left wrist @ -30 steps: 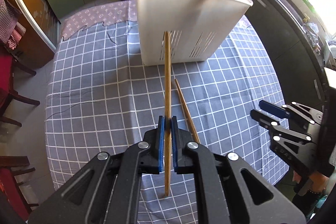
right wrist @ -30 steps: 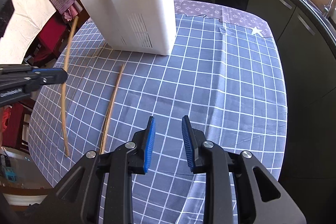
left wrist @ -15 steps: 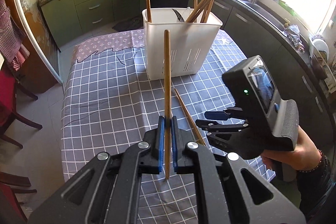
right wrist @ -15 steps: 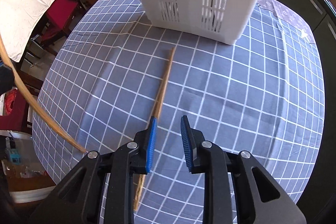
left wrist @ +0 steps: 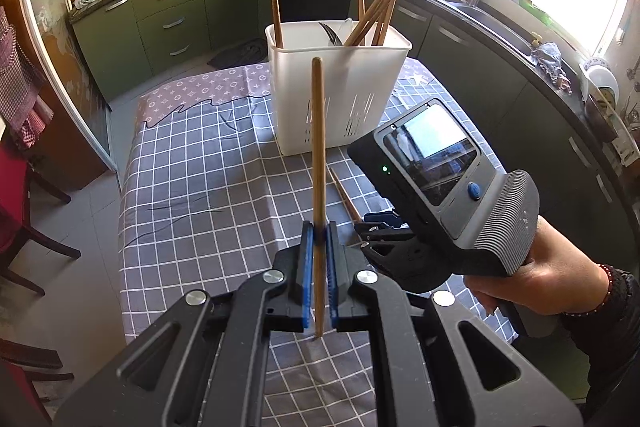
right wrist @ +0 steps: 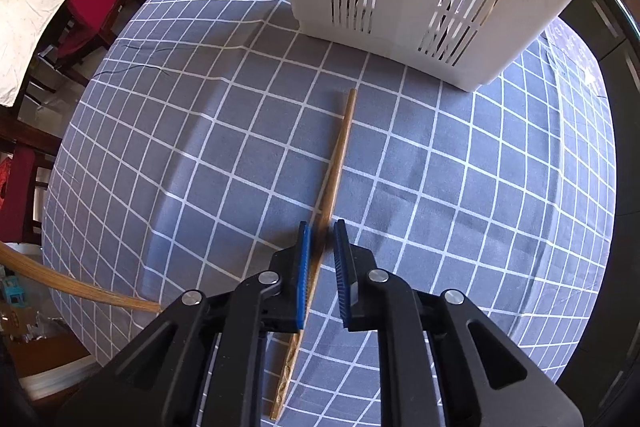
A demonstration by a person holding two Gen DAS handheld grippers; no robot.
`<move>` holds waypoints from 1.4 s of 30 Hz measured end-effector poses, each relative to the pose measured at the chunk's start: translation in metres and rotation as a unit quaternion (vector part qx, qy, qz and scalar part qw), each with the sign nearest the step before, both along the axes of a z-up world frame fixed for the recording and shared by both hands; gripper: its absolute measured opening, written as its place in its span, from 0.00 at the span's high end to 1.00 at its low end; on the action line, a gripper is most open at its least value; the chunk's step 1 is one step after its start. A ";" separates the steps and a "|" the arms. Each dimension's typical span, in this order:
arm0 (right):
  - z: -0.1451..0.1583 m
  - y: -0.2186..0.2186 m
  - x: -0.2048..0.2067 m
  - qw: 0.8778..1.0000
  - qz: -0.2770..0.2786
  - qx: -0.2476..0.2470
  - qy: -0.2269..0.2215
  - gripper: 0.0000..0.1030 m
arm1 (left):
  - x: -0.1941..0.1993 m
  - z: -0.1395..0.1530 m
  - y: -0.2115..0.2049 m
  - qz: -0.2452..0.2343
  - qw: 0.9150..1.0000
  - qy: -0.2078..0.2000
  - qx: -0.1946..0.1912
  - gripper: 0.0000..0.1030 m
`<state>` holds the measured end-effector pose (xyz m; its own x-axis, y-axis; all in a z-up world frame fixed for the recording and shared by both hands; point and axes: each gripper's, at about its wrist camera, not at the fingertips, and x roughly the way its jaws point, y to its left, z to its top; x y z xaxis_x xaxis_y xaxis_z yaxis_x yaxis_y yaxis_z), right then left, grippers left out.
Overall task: Organize utensils
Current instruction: 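Lift the chopstick with the left gripper while the right gripper grasps the last one, then raise both chopsticks upright and carry them toward the white holder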
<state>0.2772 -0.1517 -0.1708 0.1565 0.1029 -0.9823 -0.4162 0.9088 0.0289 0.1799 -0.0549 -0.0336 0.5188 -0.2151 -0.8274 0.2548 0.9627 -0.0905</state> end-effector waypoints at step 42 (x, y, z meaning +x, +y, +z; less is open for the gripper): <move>0.137 -0.092 -0.077 0.977 -0.009 0.135 -0.162 0.93 | -0.013 0.021 -0.011 -0.018 0.999 -0.025 0.021 0.94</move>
<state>0.2002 -0.2439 -0.0342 0.4587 0.3465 -0.8182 -0.4273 0.8934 0.1388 0.1665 -0.0658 -0.0129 0.5526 -0.2005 -0.8090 0.2926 0.9555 -0.0369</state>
